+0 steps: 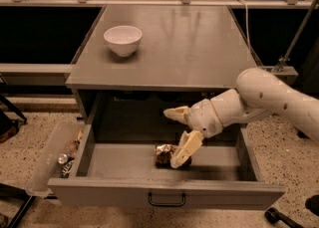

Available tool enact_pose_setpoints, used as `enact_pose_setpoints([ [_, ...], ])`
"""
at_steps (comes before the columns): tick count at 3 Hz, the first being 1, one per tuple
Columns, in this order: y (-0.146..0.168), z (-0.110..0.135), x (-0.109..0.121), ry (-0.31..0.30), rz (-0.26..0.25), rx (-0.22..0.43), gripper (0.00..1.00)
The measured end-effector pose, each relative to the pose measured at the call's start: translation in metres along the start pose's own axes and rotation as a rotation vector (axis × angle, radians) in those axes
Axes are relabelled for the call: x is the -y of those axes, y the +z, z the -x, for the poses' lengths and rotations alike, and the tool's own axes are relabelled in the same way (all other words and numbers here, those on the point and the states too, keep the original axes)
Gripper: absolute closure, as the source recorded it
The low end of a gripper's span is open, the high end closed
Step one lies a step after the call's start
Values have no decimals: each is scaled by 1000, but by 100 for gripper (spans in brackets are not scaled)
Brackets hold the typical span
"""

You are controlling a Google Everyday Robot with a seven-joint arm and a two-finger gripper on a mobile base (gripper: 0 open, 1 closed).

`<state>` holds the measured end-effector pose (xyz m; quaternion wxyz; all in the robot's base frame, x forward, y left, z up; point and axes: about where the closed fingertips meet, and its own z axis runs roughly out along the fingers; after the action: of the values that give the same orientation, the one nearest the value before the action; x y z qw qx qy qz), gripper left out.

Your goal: Pick orange can from top drawer and place on counter

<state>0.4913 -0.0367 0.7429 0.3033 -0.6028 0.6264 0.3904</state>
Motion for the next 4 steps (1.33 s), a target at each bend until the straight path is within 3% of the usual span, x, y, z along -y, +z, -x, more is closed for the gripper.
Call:
enact_pose_setpoints([
  [1,4,-4,0,13,9,8,0],
  [2,-2,-8,-2,41,-64,-58,0],
  [3,7,-14,-8,66,-208,-242,0],
  [4,8,-23,-14,25,-370,-454,0],
])
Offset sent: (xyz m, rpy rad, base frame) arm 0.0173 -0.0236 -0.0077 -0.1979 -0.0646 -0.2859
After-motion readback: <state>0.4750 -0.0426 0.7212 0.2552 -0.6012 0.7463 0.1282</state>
